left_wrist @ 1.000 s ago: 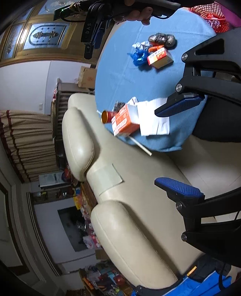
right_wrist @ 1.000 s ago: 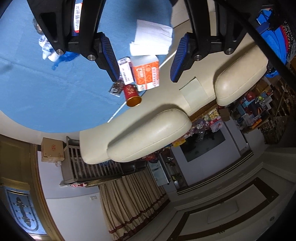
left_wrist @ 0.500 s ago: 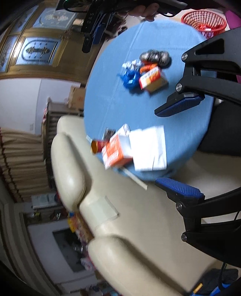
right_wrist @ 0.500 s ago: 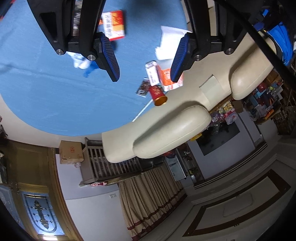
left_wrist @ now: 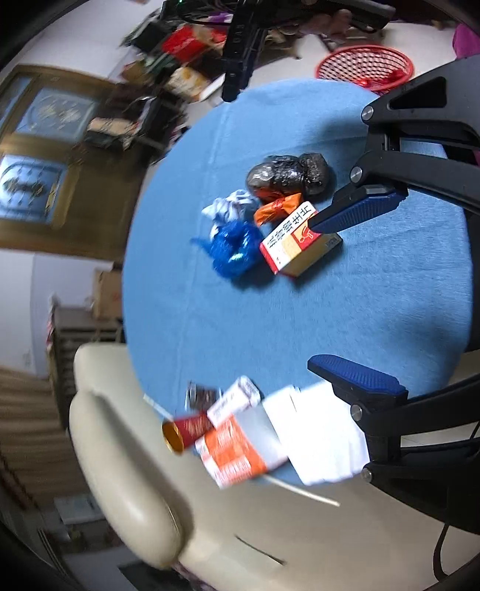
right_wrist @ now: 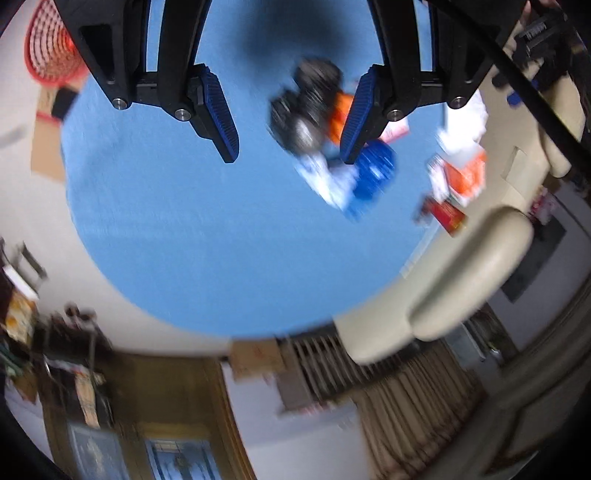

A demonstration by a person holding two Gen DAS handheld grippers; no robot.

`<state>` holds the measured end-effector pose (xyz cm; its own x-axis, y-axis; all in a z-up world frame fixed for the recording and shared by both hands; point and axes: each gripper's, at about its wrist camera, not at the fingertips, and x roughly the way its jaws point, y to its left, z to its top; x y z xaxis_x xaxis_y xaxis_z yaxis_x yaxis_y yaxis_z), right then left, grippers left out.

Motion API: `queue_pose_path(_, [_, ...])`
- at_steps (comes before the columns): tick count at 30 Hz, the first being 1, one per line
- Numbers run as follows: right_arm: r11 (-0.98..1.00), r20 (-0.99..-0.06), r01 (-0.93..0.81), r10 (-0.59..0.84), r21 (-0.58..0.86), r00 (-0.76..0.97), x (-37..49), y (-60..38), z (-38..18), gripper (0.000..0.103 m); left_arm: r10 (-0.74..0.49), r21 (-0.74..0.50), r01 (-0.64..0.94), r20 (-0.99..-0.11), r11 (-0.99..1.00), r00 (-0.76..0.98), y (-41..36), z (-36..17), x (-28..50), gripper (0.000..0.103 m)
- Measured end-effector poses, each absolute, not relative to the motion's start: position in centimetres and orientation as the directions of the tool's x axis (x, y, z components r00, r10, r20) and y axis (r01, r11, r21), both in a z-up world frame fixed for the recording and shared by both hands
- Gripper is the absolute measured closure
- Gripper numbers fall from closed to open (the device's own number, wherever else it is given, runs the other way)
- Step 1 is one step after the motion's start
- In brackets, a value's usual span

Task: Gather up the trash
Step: 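Move the right tool down onto the black plastic bag and close it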

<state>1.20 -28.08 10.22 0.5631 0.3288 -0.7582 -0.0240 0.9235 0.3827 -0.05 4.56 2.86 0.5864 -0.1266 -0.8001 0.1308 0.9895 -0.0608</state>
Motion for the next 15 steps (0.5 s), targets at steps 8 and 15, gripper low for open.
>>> queue_pose_path(8, [0.871,-0.804,0.001,0.454,0.492,0.384,3.6,-24.8,2.9,0.047,-0.159,-0.072,0.196,-0.867,0.978,0.473,3.9,-0.2,3.6,0.034])
queue_pose_path(15, [0.860,-0.829,0.067,0.463,0.506,0.313,7.1,-21.0,-1.5,0.061,-0.161,-0.103,0.153,-0.885,0.983,0.438,5.0,-1.7,4.6,0.034])
